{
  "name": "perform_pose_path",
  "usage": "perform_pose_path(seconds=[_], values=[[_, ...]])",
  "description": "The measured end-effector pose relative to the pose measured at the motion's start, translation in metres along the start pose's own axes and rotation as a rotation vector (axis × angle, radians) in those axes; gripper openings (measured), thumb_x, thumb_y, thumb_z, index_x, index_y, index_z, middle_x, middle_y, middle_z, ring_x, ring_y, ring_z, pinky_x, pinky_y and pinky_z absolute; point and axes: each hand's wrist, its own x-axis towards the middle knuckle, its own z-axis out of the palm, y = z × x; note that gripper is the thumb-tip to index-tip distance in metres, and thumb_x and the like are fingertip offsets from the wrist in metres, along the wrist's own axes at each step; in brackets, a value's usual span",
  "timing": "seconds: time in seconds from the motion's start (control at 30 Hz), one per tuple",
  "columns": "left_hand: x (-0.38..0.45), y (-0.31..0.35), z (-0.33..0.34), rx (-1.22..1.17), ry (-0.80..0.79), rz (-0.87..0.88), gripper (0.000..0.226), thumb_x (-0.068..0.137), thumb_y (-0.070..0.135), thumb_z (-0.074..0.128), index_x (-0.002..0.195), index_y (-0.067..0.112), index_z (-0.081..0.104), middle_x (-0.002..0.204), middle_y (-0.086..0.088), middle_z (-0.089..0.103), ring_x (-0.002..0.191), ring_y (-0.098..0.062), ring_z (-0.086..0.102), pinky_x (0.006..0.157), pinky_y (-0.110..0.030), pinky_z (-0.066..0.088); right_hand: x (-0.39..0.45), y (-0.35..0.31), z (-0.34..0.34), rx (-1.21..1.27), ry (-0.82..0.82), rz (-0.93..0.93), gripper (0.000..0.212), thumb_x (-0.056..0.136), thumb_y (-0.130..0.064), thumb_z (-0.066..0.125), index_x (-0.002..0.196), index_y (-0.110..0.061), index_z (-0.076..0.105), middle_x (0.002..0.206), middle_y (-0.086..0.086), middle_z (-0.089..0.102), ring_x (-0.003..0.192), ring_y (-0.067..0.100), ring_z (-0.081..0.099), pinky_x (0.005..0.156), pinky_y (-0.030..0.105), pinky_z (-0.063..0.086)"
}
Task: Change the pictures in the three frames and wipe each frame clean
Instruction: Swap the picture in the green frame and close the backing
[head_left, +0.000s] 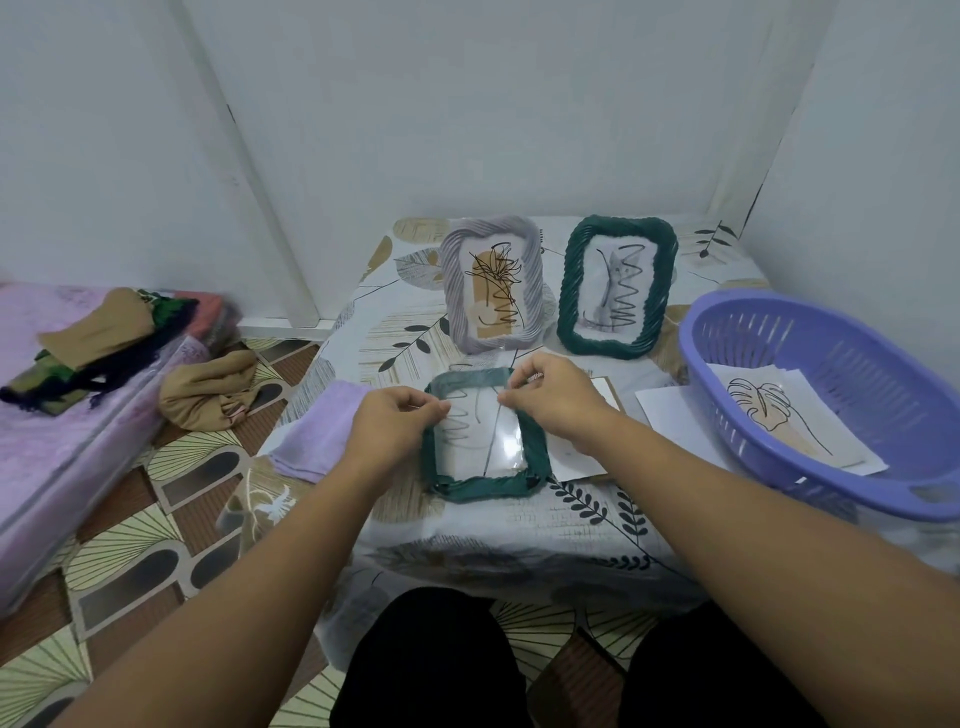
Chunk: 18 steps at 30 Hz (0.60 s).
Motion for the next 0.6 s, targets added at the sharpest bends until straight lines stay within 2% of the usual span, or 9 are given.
perform_pose_path(seconds=[0.1, 0.2, 0.27, 0.33, 0.47, 0.6], values=[[0.002, -0.002, 0.003, 0.021, -0.005, -0.024, 0.015, 0.086, 0.026, 0.082, 0.084, 0.013, 0.077, 0.084, -0.004, 0.078, 0.086, -0.023, 0.073, 0.076, -0.037, 0.06, -0.001, -0.001, -0.001, -0.082, 0.012, -0.008, 0.02, 0.08, -0.042, 0.08, 0.085, -0.029, 0.065, 0.086, -0.01, 0.069, 0.096, 0.021, 0.067, 0.098, 0.056, 0.047], [0.003, -0.002, 0.004, 0.052, -0.006, -0.023, 0.016, 0.085, 0.028, 0.083, 0.082, 0.014, 0.077, 0.082, -0.004, 0.078, 0.09, -0.027, 0.074, 0.084, -0.043, 0.061, 0.0, 0.0, -0.004, -0.122, 0.004, -0.017, 0.019, 0.083, -0.042, 0.077, 0.084, -0.029, 0.063, 0.087, -0.011, 0.066, 0.099, 0.023, 0.066, 0.098, 0.056, 0.048], [0.004, -0.003, 0.004, 0.105, -0.014, -0.001, 0.016, 0.084, 0.031, 0.085, 0.081, 0.016, 0.077, 0.08, -0.003, 0.078, 0.088, -0.027, 0.074, 0.084, -0.045, 0.06, 0.001, 0.003, -0.005, -0.183, -0.003, -0.02, 0.021, 0.083, -0.044, 0.077, 0.084, -0.029, 0.062, 0.091, -0.011, 0.066, 0.1, 0.022, 0.064, 0.097, 0.055, 0.048], [0.004, -0.004, 0.003, 0.166, -0.009, 0.026, 0.018, 0.082, 0.034, 0.085, 0.08, 0.018, 0.077, 0.079, -0.005, 0.078, 0.078, -0.023, 0.071, 0.081, -0.046, 0.059, 0.002, 0.006, -0.004, -0.232, -0.004, -0.022, 0.023, 0.083, -0.047, 0.076, 0.086, -0.029, 0.062, 0.094, -0.01, 0.066, 0.1, 0.02, 0.063, 0.098, 0.053, 0.047], [0.002, -0.009, 0.003, 0.243, 0.013, 0.056, 0.022, 0.082, 0.037, 0.085, 0.079, 0.018, 0.075, 0.075, -0.006, 0.077, 0.068, -0.018, 0.063, 0.068, -0.039, 0.056, 0.001, 0.011, -0.002, -0.301, 0.018, -0.028, 0.024, 0.086, -0.05, 0.074, 0.091, -0.029, 0.063, 0.094, -0.013, 0.065, 0.1, 0.017, 0.061, 0.099, 0.048, 0.04], [0.0, -0.008, 0.006, 0.287, 0.026, 0.083, 0.022, 0.08, 0.036, 0.086, 0.08, 0.018, 0.073, 0.066, 0.001, 0.071, 0.06, -0.01, 0.059, 0.057, -0.026, 0.044, -0.001, 0.01, -0.001, -0.335, 0.036, -0.028, 0.024, 0.087, -0.05, 0.073, 0.094, -0.029, 0.064, 0.092, -0.015, 0.064, 0.1, 0.016, 0.059, 0.091, 0.042, 0.034]])
